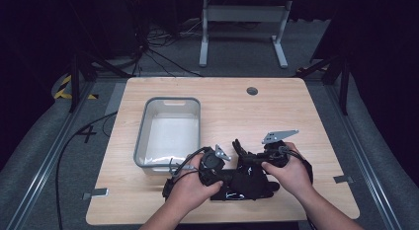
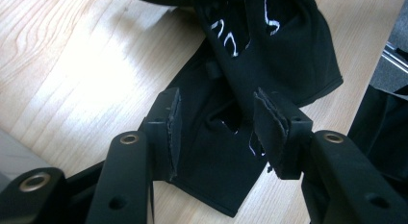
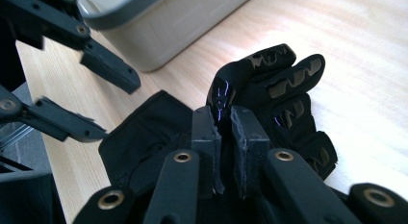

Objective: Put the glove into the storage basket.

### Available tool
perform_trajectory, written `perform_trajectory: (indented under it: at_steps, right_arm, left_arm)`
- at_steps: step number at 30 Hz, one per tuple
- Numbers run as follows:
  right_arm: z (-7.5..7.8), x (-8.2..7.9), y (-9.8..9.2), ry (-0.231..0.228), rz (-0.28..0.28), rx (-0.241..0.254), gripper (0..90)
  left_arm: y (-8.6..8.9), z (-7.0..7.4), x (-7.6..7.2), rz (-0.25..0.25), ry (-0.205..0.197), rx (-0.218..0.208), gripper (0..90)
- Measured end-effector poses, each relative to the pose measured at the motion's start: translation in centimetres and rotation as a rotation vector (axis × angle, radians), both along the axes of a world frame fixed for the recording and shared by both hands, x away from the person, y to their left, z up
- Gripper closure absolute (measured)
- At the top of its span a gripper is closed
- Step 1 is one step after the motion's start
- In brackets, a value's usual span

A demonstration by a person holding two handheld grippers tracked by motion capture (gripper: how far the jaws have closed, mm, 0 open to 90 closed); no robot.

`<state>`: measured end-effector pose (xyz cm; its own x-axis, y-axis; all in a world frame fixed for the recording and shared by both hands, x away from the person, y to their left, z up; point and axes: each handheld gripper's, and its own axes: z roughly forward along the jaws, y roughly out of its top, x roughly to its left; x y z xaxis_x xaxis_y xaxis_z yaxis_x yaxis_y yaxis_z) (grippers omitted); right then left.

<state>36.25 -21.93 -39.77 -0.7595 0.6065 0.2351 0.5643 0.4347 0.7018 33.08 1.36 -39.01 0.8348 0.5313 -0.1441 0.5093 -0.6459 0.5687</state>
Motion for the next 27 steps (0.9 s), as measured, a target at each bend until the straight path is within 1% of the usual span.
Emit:
perform_trajectory:
  at_steps: [2, 4, 5, 6, 7, 9, 12, 14, 16, 18, 21, 24, 27]
  right_arm:
    - [-0.6, 0.0, 0.3, 0.013, 0.002, -0.013, 79.9]
    - [-1.1, 0.1, 0.6, 0.027, -0.001, -0.025, 75.5]
    - [-1.1, 0.1, 0.6, 0.027, -0.001, -0.025, 75.5]
    - [-1.7, 0.2, 1.0, 0.044, -0.002, -0.047, 72.2]
    - [-1.8, 0.2, 1.1, 0.047, 0.0, -0.051, 70.4]
    - [-2.1, 0.3, 1.3, 0.068, 0.015, -0.061, 65.7]
    - [-2.0, 0.4, 1.5, 0.062, 0.027, -0.065, 60.5]
    - [-1.6, 0.5, 1.6, 0.052, 0.035, -0.058, 59.8]
    - [-1.1, 0.9, 1.8, 0.032, 0.044, -0.069, 60.3]
    - [-0.8, 1.7, 2.0, 0.013, 0.049, -0.082, 60.8]
    - [-0.8, 3.1, 2.5, 0.005, 0.055, -0.109, 61.3]
    - [-1.3, 4.7, 2.9, 0.005, 0.058, -0.15, 61.2]
    - [-2.2, 6.6, 3.4, 0.021, 0.047, -0.216, 60.8]
  left_arm:
    - [0.1, -0.2, -0.1, 0.001, 0.012, 0.01, 53.3]
    - [0.1, -0.4, -0.1, 0.001, 0.026, 0.026, 53.1]
    - [0.1, -0.4, -0.1, 0.001, 0.026, 0.026, 53.0]
    - [0.3, -0.7, -0.2, 0.004, 0.045, 0.041, 53.1]
    - [0.4, -0.8, -0.2, 0.006, 0.047, 0.044, 53.1]
    - [0.5, -0.9, -0.3, 0.012, 0.057, 0.05, 53.0]
    - [0.7, -0.9, -0.4, 0.018, 0.061, 0.05, 53.0]
    - [0.8, -0.8, -0.6, 0.022, 0.06, 0.051, 53.0]
    - [1.0, -0.8, -0.8, 0.025, 0.058, 0.052, 53.0]
    - [1.2, -0.8, -1.0, 0.029, 0.056, 0.052, 53.0]
    - [1.7, -0.7, -1.3, 0.042, 0.054, 0.049, 53.0]
    - [2.2, -0.6, -1.6, 0.052, 0.053, 0.045, 53.0]
    - [2.3, -0.7, -1.8, 0.057, 0.055, 0.044, 53.0]
